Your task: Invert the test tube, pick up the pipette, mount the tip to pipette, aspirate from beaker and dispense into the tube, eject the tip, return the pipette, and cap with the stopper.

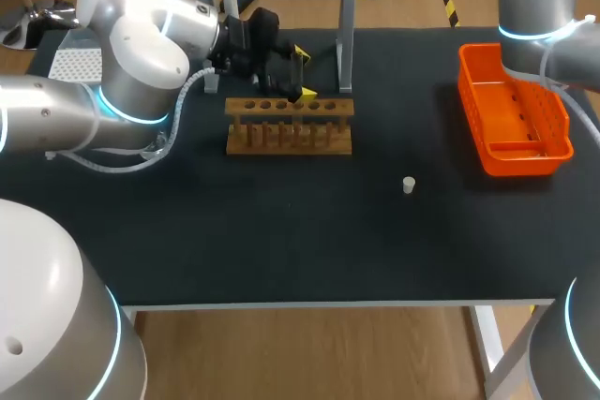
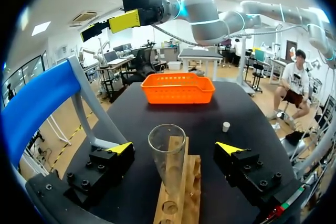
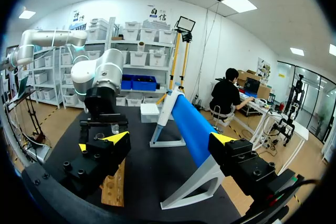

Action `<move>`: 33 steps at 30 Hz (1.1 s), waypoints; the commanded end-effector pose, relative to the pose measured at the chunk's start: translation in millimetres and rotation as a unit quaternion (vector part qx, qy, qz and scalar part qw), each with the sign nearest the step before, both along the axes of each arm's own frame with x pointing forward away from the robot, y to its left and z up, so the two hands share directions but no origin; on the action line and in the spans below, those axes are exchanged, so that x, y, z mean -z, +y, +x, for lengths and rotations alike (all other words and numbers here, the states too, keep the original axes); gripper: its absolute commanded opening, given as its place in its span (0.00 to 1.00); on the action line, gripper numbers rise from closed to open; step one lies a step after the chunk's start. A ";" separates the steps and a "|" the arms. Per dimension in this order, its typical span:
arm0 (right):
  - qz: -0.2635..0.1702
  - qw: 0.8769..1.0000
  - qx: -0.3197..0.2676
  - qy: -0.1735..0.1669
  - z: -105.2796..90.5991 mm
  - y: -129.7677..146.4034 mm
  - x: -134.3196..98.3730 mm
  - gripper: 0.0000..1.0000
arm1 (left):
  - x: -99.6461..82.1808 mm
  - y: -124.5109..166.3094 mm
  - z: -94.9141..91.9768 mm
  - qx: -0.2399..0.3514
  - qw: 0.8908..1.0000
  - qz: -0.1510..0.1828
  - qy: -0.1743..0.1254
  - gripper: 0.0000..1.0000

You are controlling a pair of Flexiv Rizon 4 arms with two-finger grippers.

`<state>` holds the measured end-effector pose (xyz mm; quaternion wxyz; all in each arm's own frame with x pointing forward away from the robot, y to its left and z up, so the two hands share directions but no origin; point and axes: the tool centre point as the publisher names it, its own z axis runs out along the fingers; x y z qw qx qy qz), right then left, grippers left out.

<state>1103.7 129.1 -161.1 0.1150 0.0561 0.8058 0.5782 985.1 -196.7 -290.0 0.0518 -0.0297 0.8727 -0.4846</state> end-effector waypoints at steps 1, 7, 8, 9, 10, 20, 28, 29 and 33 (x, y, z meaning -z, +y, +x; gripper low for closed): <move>-0.001 1.000 -0.002 0.001 1.2 -1.0 -0.6 1.00 | 0.2 1.1 1.1 0.002 1.000 0.000 0.001 1.00; -0.001 1.000 -0.002 0.001 1.2 -1.0 -0.6 1.00 | 0.2 1.1 1.1 0.002 1.000 0.000 0.001 1.00; -0.001 1.000 -0.002 0.001 1.2 -1.0 -0.6 1.00 | 0.2 1.1 1.1 0.002 1.000 0.000 0.001 1.00; -0.006 1.000 -0.006 -0.003 -3.3 -3.7 -3.4 1.00 | 0.2 1.1 1.1 0.002 1.000 0.000 0.001 1.00; -0.017 1.000 -0.003 -0.009 -8.7 -7.1 -5.2 1.00 | 0.2 1.1 1.1 0.002 1.000 0.000 0.001 1.00; -0.018 1.000 0.012 -0.001 -106.5 -90.6 -9.0 1.00 | 0.2 1.1 1.1 0.002 1.000 0.000 0.001 1.00; -0.016 0.998 0.050 0.019 -184.9 -133.7 18.8 1.00 | 0.2 1.1 1.1 0.002 1.000 0.000 0.001 1.00; -0.014 0.998 0.044 0.030 -195.0 -135.0 23.0 1.00 | 0.2 1.1 1.1 0.002 1.000 0.000 0.001 1.00; -0.024 0.998 0.032 0.051 -227.0 -136.4 39.3 1.00 | 0.2 1.1 1.1 0.002 1.000 0.000 0.001 1.00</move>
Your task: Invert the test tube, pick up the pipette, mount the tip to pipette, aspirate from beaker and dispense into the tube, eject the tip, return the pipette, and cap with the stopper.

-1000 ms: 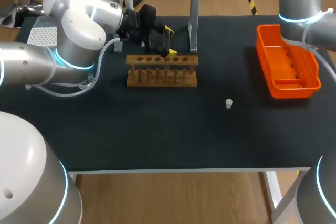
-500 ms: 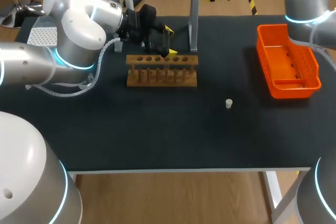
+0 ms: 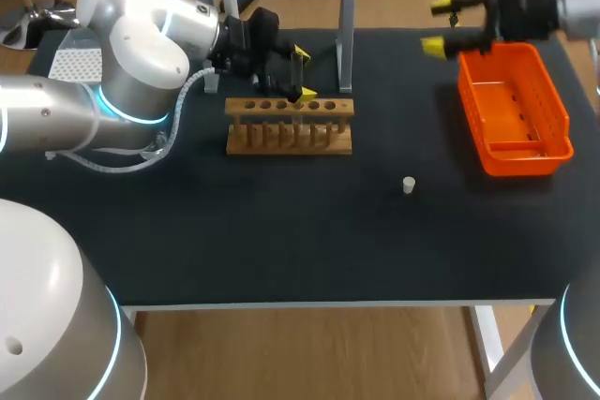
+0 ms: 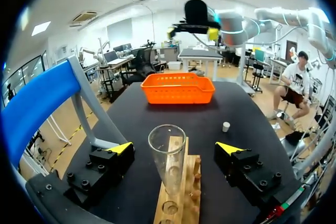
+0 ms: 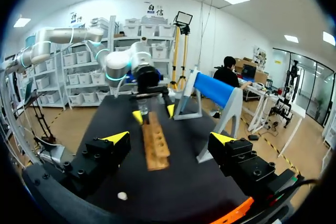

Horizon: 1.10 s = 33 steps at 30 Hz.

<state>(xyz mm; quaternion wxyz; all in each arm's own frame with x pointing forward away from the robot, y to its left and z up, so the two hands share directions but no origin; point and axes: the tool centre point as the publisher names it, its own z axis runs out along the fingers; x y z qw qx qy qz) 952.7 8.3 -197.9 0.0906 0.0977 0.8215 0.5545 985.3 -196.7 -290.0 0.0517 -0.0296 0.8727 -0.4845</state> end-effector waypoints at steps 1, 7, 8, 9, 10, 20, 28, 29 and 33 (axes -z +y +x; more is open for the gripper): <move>-0.012 1.000 0.022 0.005 -81.9 -16.4 8.1 1.00 | 0.2 1.1 0.9 0.002 1.000 0.000 0.001 1.00; -0.013 1.000 0.022 0.006 -87.2 -17.1 13.1 1.00 | 0.2 1.1 0.9 0.002 1.000 0.000 0.001 1.00; -0.013 1.000 0.022 0.006 -87.2 -17.1 13.1 1.00 | 0.2 1.1 0.9 0.002 1.000 0.000 0.001 1.00; -0.013 1.000 0.022 0.006 -87.2 -17.1 13.1 1.00 | 0.2 1.1 0.9 0.002 1.000 0.000 0.001 1.00; -0.013 1.000 0.022 0.006 -87.2 -17.1 13.1 1.00 | 0.2 1.1 0.9 0.002 1.000 0.000 0.001 1.00; -0.013 1.000 0.022 0.006 -87.2 -17.1 13.1 1.00 | 0.2 1.1 0.9 0.002 1.000 0.000 0.001 1.00; -0.037 0.999 0.030 0.008 -91.3 -17.4 25.5 1.00 | 0.2 1.1 0.9 0.002 1.000 0.000 0.001 1.00; -0.038 0.999 0.033 0.014 -93.8 -17.8 30.4 1.00 | 0.2 1.1 0.9 0.002 1.000 0.000 0.001 1.00; -0.057 0.997 0.045 0.016 -102.1 -20.6 51.8 1.00 | 0.2 1.1 0.9 0.002 1.000 0.000 0.001 1.00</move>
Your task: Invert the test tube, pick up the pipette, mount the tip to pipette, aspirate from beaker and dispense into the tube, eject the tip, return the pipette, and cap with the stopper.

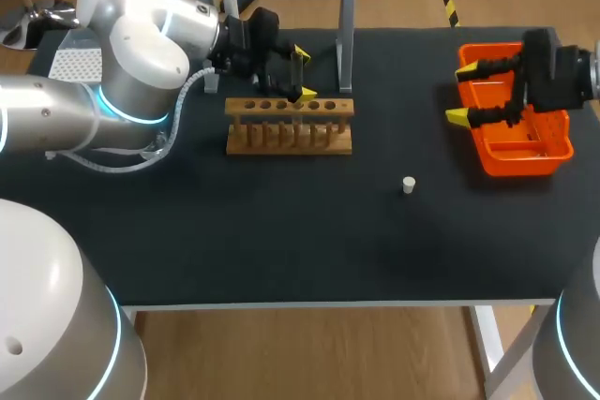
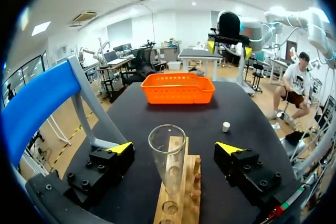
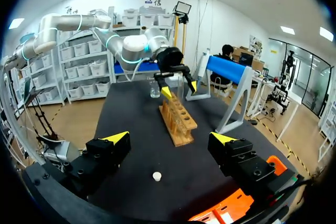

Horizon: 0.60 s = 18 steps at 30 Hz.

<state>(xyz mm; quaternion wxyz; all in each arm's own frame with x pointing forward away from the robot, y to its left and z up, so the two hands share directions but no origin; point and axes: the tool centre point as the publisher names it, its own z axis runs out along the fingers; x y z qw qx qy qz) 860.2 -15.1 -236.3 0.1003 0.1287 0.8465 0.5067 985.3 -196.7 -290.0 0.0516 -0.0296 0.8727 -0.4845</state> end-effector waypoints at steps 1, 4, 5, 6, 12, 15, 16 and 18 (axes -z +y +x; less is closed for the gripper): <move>-0.009 1.000 0.015 0.003 -11.5 2.5 18.1 1.00 | 0.1 1.1 0.9 0.002 1.000 0.000 0.000 1.00; -0.020 1.000 0.022 0.008 -16.3 3.7 32.0 1.00 | 0.1 1.1 0.9 0.002 1.000 0.000 0.000 1.00; -0.026 0.999 0.024 0.006 -18.1 4.6 36.0 1.00 | 0.1 1.1 0.9 0.002 1.000 0.000 0.000 1.00; -0.029 0.999 0.025 0.004 -20.1 5.3 40.3 1.00 | 0.1 1.1 0.9 0.002 1.000 0.000 0.000 1.00; -0.047 0.998 0.043 0.018 -31.4 8.7 70.2 1.00 | 0.1 1.1 0.9 0.002 1.000 0.000 0.000 1.00; -0.055 0.997 0.042 0.024 -37.9 10.7 83.7 1.00 | 0.1 1.1 0.9 0.002 1.000 0.000 0.000 1.00; -0.057 0.997 0.043 0.026 -38.9 11.0 87.5 1.00 | 0.1 1.1 0.9 0.002 1.000 0.000 0.000 1.00; -0.057 0.997 0.047 0.033 -41.8 11.5 92.8 1.00 | 0.1 1.1 0.9 0.002 1.000 0.000 0.000 1.00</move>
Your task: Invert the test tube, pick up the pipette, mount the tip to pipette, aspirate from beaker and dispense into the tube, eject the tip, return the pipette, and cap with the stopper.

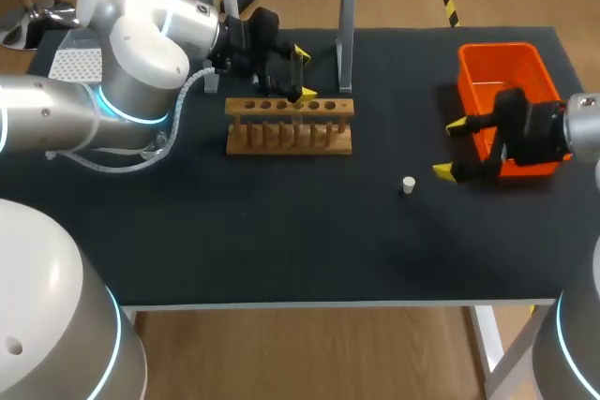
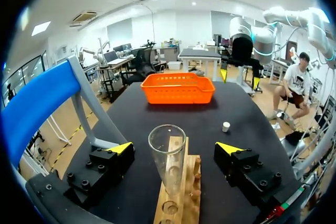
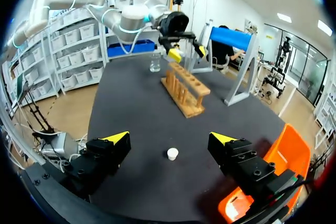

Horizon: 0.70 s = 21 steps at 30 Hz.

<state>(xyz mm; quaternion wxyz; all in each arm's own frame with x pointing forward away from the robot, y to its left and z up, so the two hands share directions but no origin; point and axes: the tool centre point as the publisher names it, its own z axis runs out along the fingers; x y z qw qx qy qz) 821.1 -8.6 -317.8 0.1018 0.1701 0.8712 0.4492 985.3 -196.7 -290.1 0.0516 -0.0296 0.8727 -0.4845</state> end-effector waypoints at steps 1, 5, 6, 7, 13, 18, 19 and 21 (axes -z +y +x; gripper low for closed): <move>-0.002 1.000 0.013 0.003 -1.7 5.5 15.2 1.00 | 0.1 1.1 0.9 0.002 1.000 0.000 0.000 1.00; -0.007 1.000 0.018 0.008 -1.9 6.5 25.0 1.00 | 0.1 1.1 0.9 0.002 1.000 0.000 0.000 1.00; -0.008 1.000 0.019 0.011 -2.3 7.1 27.0 1.00 | 0.1 1.1 0.9 0.002 1.000 0.000 0.000 1.00; -0.011 1.000 0.019 0.012 -2.9 8.2 30.2 1.00 | 0.1 1.1 0.9 0.002 1.000 0.000 0.000 1.00; -0.021 1.000 0.015 0.014 -5.1 14.3 43.9 1.00 | 0.1 1.1 0.9 0.002 1.000 0.000 0.000 1.00; -0.029 0.999 0.014 0.017 -3.6 19.7 54.7 1.00 | 0.1 1.1 0.9 0.002 1.000 0.000 0.000 1.00; -0.030 0.999 0.015 0.021 -3.1 20.8 57.6 1.00 | 0.1 1.1 0.9 0.002 1.000 0.000 0.000 1.00; -0.033 0.999 0.017 0.024 -0.3 22.2 63.2 1.00 | 0.1 1.1 0.9 0.002 1.000 0.000 0.000 1.00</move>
